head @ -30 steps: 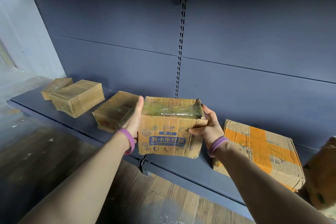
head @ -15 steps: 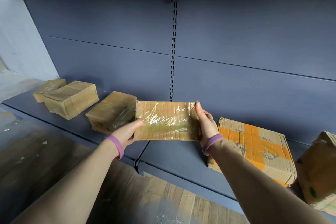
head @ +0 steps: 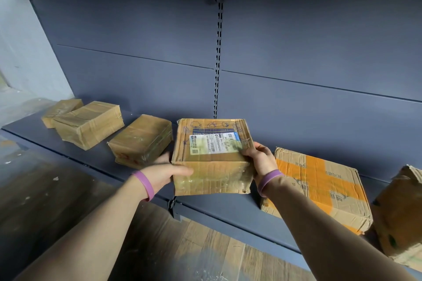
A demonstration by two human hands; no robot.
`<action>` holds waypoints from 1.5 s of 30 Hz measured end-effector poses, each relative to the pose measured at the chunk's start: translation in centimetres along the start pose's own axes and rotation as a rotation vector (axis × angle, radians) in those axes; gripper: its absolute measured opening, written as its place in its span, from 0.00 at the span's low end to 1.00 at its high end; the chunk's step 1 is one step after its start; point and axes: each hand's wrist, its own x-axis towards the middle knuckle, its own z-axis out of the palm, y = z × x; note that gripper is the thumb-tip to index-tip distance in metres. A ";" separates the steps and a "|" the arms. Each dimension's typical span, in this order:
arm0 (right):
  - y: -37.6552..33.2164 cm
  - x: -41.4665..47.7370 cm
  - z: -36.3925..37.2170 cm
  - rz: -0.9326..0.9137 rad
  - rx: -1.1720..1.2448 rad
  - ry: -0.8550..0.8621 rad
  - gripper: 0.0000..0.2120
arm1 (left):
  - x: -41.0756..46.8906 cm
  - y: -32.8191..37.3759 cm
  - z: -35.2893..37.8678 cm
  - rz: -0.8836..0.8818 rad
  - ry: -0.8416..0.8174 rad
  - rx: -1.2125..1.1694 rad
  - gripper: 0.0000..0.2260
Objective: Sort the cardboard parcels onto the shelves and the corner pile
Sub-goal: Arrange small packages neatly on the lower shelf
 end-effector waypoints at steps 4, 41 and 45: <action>-0.1 -0.3 -0.2 0.009 -0.008 -0.027 0.20 | -0.1 0.8 0.9 -0.028 -0.013 -0.145 0.50; 1.1 0.7 -0.7 -0.028 -0.187 -0.069 0.28 | 1.2 -0.3 0.5 0.029 0.070 -0.113 0.58; 2.1 0.2 -0.5 -0.009 -0.330 -0.141 0.38 | 2.2 -0.7 1.0 0.008 0.182 -0.054 0.41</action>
